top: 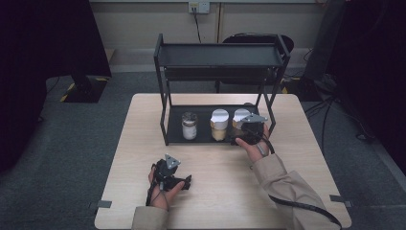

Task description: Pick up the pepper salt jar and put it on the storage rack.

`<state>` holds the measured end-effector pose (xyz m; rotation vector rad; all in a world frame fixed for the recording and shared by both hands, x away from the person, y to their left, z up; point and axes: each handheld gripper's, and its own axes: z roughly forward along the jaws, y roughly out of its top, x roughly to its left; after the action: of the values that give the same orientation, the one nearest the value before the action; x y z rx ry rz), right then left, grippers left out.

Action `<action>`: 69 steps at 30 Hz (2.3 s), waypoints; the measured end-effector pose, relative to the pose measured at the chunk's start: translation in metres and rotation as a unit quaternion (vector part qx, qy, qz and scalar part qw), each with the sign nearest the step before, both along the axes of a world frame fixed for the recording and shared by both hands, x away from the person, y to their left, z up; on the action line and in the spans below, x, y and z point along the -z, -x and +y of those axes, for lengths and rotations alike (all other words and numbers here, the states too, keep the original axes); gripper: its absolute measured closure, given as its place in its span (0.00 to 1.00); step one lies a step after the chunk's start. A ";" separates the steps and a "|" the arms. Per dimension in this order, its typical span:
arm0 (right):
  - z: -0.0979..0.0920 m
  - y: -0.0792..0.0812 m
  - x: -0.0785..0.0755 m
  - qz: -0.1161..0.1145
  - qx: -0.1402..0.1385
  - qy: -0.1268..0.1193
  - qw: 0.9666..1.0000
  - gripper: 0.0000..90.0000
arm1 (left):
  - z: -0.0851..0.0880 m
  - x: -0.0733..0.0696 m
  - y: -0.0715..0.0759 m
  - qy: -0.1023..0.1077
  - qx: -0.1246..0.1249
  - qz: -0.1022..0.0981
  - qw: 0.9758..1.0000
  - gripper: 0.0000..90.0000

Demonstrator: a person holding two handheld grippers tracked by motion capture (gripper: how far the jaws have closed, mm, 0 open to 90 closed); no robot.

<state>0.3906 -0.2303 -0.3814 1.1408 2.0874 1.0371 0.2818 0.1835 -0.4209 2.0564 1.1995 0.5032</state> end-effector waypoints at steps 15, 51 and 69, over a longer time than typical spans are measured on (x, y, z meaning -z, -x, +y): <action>0.001 0.009 0.002 -0.002 0.013 -0.011 1.000 0.00 | 0.000 0.000 0.000 0.000 0.000 0.000 1.000 0.00; -0.006 0.029 0.002 -0.006 -0.003 -0.028 1.000 0.00 | 0.000 0.000 0.000 0.000 0.000 0.000 1.000 0.00; -0.012 0.037 -0.001 -0.002 -0.025 -0.038 0.999 0.00 | 0.000 0.000 0.000 0.000 0.000 0.000 1.000 0.00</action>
<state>0.3540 -0.2424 -0.3805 1.1268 2.0980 1.1503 0.2818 0.1835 -0.4209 2.0563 1.1995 0.5032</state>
